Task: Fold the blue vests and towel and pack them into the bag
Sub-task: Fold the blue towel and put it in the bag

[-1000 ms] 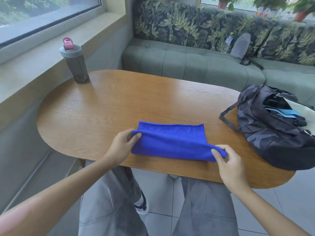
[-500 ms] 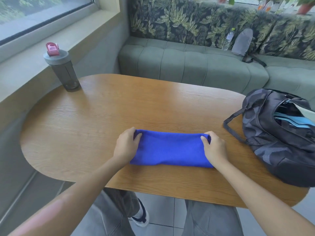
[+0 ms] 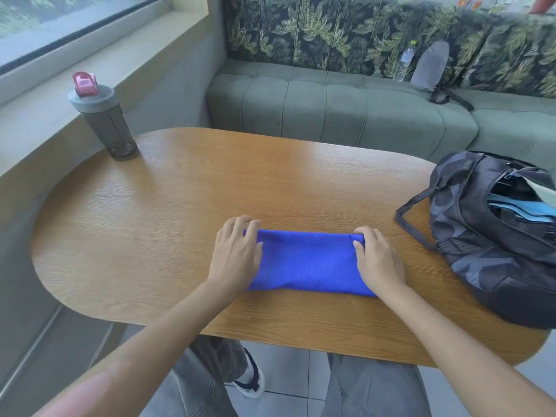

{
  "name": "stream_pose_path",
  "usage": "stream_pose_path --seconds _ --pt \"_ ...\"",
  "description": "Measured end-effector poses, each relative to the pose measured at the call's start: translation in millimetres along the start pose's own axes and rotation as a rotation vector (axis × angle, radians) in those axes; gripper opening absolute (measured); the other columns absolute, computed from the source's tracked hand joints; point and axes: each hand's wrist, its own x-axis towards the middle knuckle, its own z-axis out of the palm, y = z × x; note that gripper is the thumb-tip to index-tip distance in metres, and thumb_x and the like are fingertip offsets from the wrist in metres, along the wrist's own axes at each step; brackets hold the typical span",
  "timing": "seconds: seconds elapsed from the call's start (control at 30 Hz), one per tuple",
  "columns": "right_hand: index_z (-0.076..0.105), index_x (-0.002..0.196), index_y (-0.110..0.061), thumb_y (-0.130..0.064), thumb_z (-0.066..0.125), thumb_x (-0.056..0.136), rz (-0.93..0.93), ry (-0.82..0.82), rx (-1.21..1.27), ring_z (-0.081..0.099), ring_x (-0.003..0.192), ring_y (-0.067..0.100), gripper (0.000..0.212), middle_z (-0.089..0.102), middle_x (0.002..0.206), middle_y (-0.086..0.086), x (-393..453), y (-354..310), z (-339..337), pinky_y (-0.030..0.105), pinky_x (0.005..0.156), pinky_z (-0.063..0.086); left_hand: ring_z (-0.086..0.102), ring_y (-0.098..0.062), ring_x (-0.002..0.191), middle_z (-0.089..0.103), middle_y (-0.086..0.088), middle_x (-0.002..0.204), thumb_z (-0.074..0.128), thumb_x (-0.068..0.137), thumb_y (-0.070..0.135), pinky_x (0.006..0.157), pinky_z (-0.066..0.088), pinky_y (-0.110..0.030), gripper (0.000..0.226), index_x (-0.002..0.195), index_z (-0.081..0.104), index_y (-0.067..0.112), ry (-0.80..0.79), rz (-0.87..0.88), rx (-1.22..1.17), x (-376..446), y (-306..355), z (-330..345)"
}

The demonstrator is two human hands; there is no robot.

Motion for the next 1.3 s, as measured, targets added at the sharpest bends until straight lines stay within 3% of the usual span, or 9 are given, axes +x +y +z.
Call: stream_pose_path --seconds 0.13,0.33,0.47,0.73,0.87,0.97,1.03,1.13,1.3 --pt "0.054 0.139 -0.011 -0.025 0.057 0.101 -0.217 0.111 -0.064 0.044 0.135 0.024 0.04 0.052 0.144 0.006 -1 -16 -2 0.04 0.109 0.042 0.039 -0.034 0.145 0.045 -0.013 0.154 0.06 0.095 0.039 0.11 0.042 -0.048 0.061 0.148 0.049 0.011 -0.17 0.127 0.024 -5 8 9" --pt "0.034 0.158 -0.023 -0.059 0.036 0.1 -0.616 -0.273 -0.043 0.015 0.155 0.019 0.068 0.025 0.167 -0.001 -19 -61 25 0.041 0.126 0.016 0.027 -0.036 0.152 0.03 -0.009 0.165 0.03 0.1 0.06 0.116 0.036 -0.051 0.072 0.157 0.037 0.018 -0.311 0.163 0.098 -31 13 20" --pt "0.001 0.161 -0.04 -0.071 0.022 0.099 -0.629 -0.371 -0.193 -0.02 0.154 0.018 0.073 -0.015 0.169 -0.012 -21 -47 29 0.04 0.125 -0.011 0.0 -0.03 0.158 0.003 0.0 0.172 0.014 0.098 0.073 0.125 0.013 -0.045 0.081 0.164 0.011 0.027 -0.374 0.224 0.101 -33 3 17" --pt "-0.01 0.16 -0.04 -0.074 0.015 0.099 -0.526 -0.476 -0.243 -0.02 0.154 0.011 0.073 -0.023 0.166 -0.016 -33 -4 -4 0.042 0.127 0.002 -0.016 -0.025 0.156 -0.014 0.002 0.17 0.011 0.098 0.078 0.124 -0.007 -0.04 0.079 0.162 -0.007 0.036 -0.442 0.477 0.204 1 -29 13" --pt "0.019 0.162 -0.027 -0.072 0.015 0.101 -0.534 -0.385 -0.295 0.021 0.15 0.02 0.076 0.013 0.17 -0.002 -56 1 -15 0.041 0.121 0.024 -0.005 -0.031 0.157 -0.005 -0.007 0.171 0.009 0.095 0.08 0.125 0.002 -0.045 0.084 0.163 0.002 0.033 -0.347 0.51 0.349 37 -39 4" --pt "0.052 0.147 -0.017 -0.068 0.018 0.102 -0.561 -0.244 -0.272 0.049 0.126 0.021 0.076 0.051 0.142 0.001 -74 -1 -19 0.037 0.103 0.044 -0.005 -0.034 0.157 -0.007 -0.011 0.171 0.031 0.097 0.071 0.127 0.01 -0.048 0.085 0.164 0.005 0.027 -0.318 0.45 0.46 53 -26 -7" --pt "0.061 0.138 -0.014 -0.066 0.024 0.103 -0.577 -0.184 -0.234 0.049 0.121 0.02 0.073 0.053 0.133 -0.001 -87 -2 -20 0.034 0.098 0.046 0.002 -0.035 0.157 0.002 -0.014 0.171 0.05 0.098 0.059 0.126 0.017 -0.049 0.081 0.163 0.02 0.021 -0.283 0.422 0.449 54 -10 -13" --pt "0.057 0.14 -0.008 -0.065 0.034 0.102 -0.618 -0.178 -0.242 0.04 0.141 0.022 0.072 0.045 0.151 0.004 -104 -1 -15 0.034 0.111 0.034 0.035 -0.037 0.148 0.042 -0.015 0.157 0.069 0.094 0.036 0.114 0.038 -0.049 0.054 0.141 0.057 0.013 -0.172 0.485 0.236 34 13 -17" --pt "0.03 0.158 -0.007 -0.074 0.029 0.099 -0.608 -0.266 -0.19 0.014 0.155 0.019 0.089 0.016 0.169 0.006 -129 3 -5 0.035 0.12 0.016 0.047 -0.028 0.138 0.056 -0.008 0.145 0.053 0.095 0.024 0.111 0.041 -0.044 0.045 0.138 0.058 0.012 -0.237 0.667 -0.065 -38 33 -23"
